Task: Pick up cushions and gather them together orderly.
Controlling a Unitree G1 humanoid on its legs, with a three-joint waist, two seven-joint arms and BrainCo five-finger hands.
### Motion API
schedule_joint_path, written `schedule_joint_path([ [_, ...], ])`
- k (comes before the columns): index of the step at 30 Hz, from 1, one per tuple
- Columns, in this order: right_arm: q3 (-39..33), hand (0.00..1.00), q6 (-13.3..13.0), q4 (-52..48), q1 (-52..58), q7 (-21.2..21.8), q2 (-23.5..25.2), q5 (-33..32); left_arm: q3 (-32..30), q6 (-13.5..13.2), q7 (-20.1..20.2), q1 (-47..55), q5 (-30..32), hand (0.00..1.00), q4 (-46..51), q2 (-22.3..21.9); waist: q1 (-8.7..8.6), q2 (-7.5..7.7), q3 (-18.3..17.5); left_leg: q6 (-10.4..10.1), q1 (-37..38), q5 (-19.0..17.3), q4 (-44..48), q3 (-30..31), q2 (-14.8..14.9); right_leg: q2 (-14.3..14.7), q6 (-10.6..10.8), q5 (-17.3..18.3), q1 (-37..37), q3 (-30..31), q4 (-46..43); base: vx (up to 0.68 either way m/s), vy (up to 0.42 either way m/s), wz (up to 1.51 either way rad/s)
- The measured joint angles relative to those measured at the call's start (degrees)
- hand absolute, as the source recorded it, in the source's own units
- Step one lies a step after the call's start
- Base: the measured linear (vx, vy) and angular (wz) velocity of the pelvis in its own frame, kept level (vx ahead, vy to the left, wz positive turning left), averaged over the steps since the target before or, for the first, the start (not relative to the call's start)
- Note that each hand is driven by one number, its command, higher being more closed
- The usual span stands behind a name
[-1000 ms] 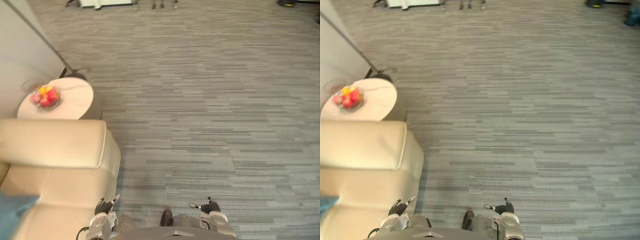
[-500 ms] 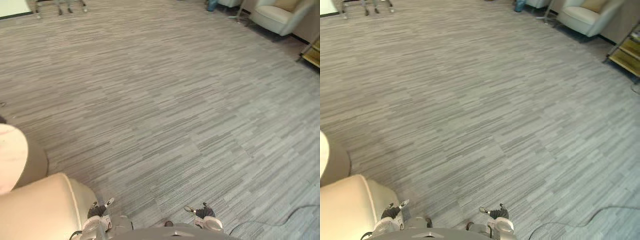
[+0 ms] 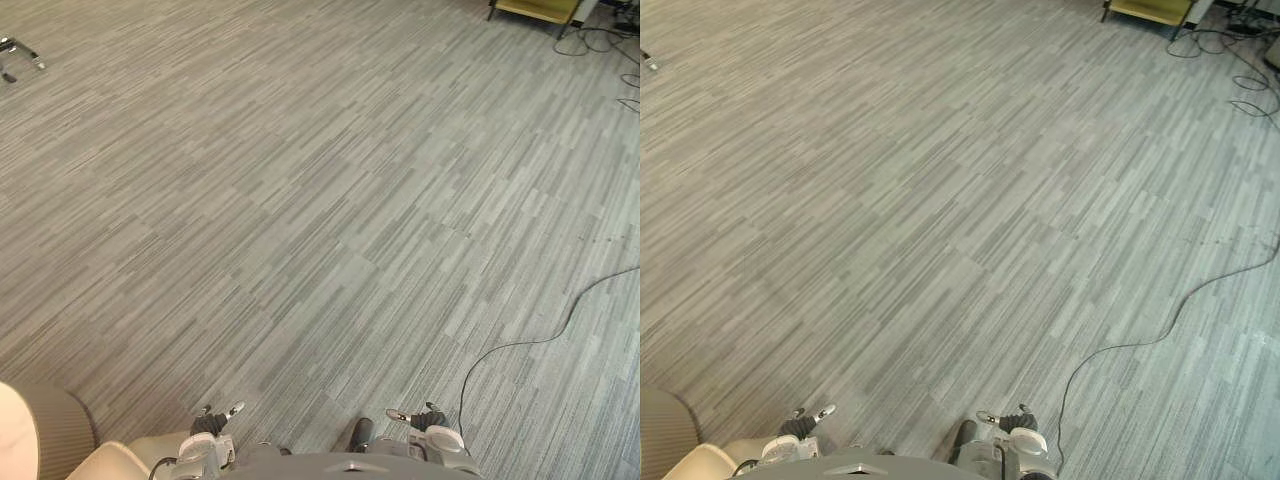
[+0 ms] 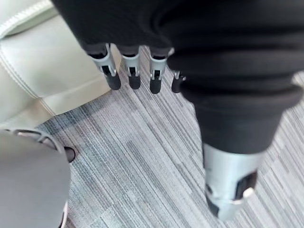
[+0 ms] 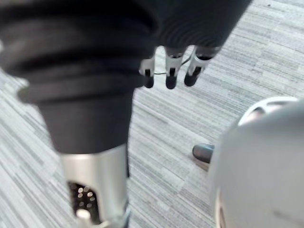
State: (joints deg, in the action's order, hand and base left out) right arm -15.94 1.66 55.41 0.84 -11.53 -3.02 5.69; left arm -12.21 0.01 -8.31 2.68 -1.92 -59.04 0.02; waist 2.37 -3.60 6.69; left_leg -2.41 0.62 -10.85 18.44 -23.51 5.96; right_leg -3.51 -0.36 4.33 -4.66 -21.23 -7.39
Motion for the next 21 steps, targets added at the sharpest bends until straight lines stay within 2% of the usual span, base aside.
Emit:
schedule_joint_path([
  [1,0.02,0.00,-0.11,-0.21,0.23,-0.40,0.56,-1.41,0.08,0.01,0.17,-0.20,-0.07,0.00,1.10,-0.06,0.32,0.67,0.60,-0.42,-4.55,-0.26,11.90,0.05,2.91,0.62,-0.04,-0.13,0.96,1.43,0.92,-0.02,-0.043,-0.32],
  [2,0.03,0.00,-0.12,-0.23,0.37,-0.60,0.58,-1.67,0.10,0.00,0.22,-0.15,-0.09,0.00,1.59,-0.08,0.73,0.56,0.57,-0.50,-5.92,-0.19,15.96,0.11,4.14,1.12,-0.09,-0.11,1.16,2.14,0.93,0.02,-0.019,-0.62],
  [3,0.03,0.00,-0.21,-0.65,0.49,-1.33,0.55,-2.00,0.05,-0.07,0.27,0.16,-0.08,0.00,2.47,-0.17,1.17,-0.20,0.74,-0.95,-8.18,0.76,24.15,0.70,6.97,2.60,-0.75,0.40,2.04,4.07,0.79,0.04,0.043,-0.78],
  [4,0.06,0.00,-0.29,-1.10,0.52,-1.65,0.50,-2.02,0.05,-0.13,0.31,0.11,-0.15,0.00,2.65,-0.22,1.32,-0.68,1.16,-0.43,-10.58,2.50,30.05,2.46,8.37,3.39,-1.63,1.40,2.83,5.99,0.70,0.06,0.115,-1.14],
  [5,-0.08,0.00,-0.26,-1.48,0.45,-1.75,0.62,-2.03,0.09,-0.14,0.34,0.03,-0.09,0.00,2.68,-0.26,2.08,-0.64,1.22,0.05,-11.96,-1.26,32.64,5.09,8.23,3.45,-2.15,2.32,2.85,8.62,-0.23,0.05,0.127,-1.02],
  [8,-0.07,0.00,-0.21,-2.69,0.80,-2.34,0.28,-2.02,0.15,-0.12,0.35,0.06,-0.11,0.00,3.34,-0.39,2.09,-0.63,1.37,0.59,-15.25,-6.25,30.06,7.77,6.12,2.41,-1.87,2.93,3.45,13.74,-0.47,0.09,0.126,-0.94],
  [10,-0.07,0.00,-0.10,-2.69,1.68,-2.48,0.27,-2.02,0.19,-0.16,0.34,0.09,-0.08,0.00,3.75,-0.51,2.35,-0.46,1.45,0.29,-17.10,-6.41,23.88,9.32,4.31,0.76,-0.57,3.73,3.76,15.99,-0.81,0.14,0.245,-0.75],
  [11,-0.04,0.00,0.05,-2.80,2.12,-2.48,0.25,-2.02,0.70,-0.14,0.28,0.18,0.02,0.00,4.08,-0.59,2.28,-1.04,1.42,-0.84,-17.47,-5.52,14.09,11.31,3.17,0.12,1.06,4.72,3.63,17.78,-1.15,0.11,0.226,-0.60],
  [12,0.00,0.00,0.04,-3.09,2.23,-2.49,-0.03,-2.02,0.90,-0.13,0.27,0.29,0.14,0.00,4.06,-0.70,2.28,-1.63,1.36,-1.56,-17.16,-5.05,9.48,12.54,3.08,0.25,1.67,4.97,3.57,18.29,-1.17,0.24,0.357,-0.86],
  [13,0.06,0.00,0.18,-3.68,2.27,-2.71,-0.42,-2.06,0.98,-0.10,0.22,0.29,0.60,0.00,3.92,-1.47,2.74,-2.60,1.23,-0.20,-15.75,0.19,4.82,11.95,2.64,0.40,3.45,4.94,4.23,19.56,-1.80,0.31,0.245,-0.55],
  [14,0.13,0.00,0.26,-4.55,2.68,-2.77,0.16,-2.04,1.30,-0.13,0.19,0.28,1.30,0.00,3.95,-0.89,2.61,-2.23,1.47,-0.19,-14.88,0.06,2.97,10.92,1.57,-0.09,3.77,5.75,3.58,18.72,-4.90,0.40,0.266,-0.44],
  [15,0.14,0.00,0.30,-4.58,2.54,-2.80,0.74,-2.03,1.15,-0.36,0.34,0.24,1.33,0.00,4.12,-0.04,2.85,-0.23,1.30,-0.17,-13.27,0.09,1.14,10.04,0.23,-0.19,3.60,5.96,4.01,18.88,-5.57,0.32,0.099,-0.09],
  [16,0.13,0.00,0.32,-4.53,2.40,-2.81,0.90,-2.03,1.12,-0.49,0.31,0.25,1.34,0.00,4.21,0.16,2.96,-0.09,1.32,-0.33,-13.07,0.23,0.86,9.37,-0.06,-0.15,3.44,6.01,4.68,18.77,-5.06,0.29,0.054,-0.32],
  [17,0.19,0.00,0.33,-4.26,2.12,-2.81,0.99,-2.02,0.89,-0.66,0.27,0.16,1.36,0.00,4.39,0.42,3.90,0.75,1.20,1.06,-12.42,0.42,1.87,7.50,-0.28,0.04,2.78,5.27,6.15,18.82,-1.67,0.27,0.048,-0.37],
  [19,0.14,0.00,0.28,-3.82,0.85,-2.80,1.25,-2.02,0.20,-0.62,0.33,0.20,1.58,0.00,4.16,0.94,3.91,0.61,1.36,1.47,-13.12,0.17,5.45,7.19,-0.14,-0.45,2.43,3.43,8.41,19.32,1.42,0.28,0.104,-0.38],
  [20,0.02,0.00,0.10,-2.86,0.09,-2.79,1.85,-1.95,-1.53,-0.67,0.39,0.28,1.73,0.00,3.94,1.14,4.09,1.20,1.70,2.41,-15.33,0.52,12.66,7.72,-0.28,-2.08,2.72,2.93,9.51,20.37,1.65,0.27,0.162,-0.32],
  [21,0.06,0.00,0.15,-2.32,0.08,-2.75,1.90,-1.94,-2.46,-0.65,0.34,0.57,2.02,0.00,3.53,1.13,4.12,2.04,1.35,2.29,-16.64,-0.96,11.82,9.28,-1.76,-2.83,2.99,3.12,9.46,21.08,1.45,0.26,0.160,-0.41],
])
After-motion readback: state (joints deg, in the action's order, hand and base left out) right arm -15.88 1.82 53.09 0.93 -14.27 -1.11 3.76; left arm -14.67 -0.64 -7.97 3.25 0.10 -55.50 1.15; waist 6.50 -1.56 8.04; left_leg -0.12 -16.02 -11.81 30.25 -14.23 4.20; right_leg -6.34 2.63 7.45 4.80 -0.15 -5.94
